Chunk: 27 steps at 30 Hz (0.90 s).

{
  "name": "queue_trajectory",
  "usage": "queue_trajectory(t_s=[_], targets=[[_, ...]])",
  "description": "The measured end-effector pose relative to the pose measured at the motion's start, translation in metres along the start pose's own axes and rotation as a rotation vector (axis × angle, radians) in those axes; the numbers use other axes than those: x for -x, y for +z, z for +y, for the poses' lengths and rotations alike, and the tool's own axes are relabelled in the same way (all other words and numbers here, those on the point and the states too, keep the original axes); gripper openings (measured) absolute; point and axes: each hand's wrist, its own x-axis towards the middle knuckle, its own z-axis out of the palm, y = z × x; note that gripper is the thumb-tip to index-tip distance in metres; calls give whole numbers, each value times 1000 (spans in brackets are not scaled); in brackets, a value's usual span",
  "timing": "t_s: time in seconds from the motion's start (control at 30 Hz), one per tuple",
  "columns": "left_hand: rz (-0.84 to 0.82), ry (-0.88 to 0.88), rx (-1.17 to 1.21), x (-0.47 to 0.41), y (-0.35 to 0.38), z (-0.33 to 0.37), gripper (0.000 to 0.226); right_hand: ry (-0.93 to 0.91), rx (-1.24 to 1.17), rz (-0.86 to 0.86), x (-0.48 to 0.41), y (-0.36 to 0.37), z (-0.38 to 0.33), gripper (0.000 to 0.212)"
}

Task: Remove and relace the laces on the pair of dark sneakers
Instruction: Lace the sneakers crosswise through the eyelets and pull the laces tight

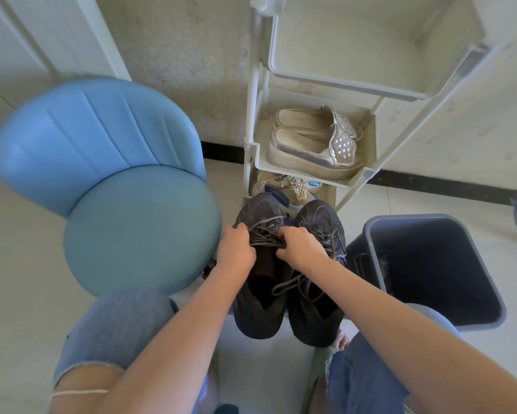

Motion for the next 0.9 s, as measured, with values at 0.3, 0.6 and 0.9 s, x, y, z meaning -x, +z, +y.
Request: queue_trajectory(t_s=[0.3,0.6,0.9], targets=[[-65,-186,869,-6,-33,2,36,34,-416,38,9,-16,1,33],[-13,93,1165,31,-83,37,22,-252,-1074,207,48,-122,-54,20],[121,398,1178,62,-150,76,23,-465,-1184,322,80,-197,-106,17]])
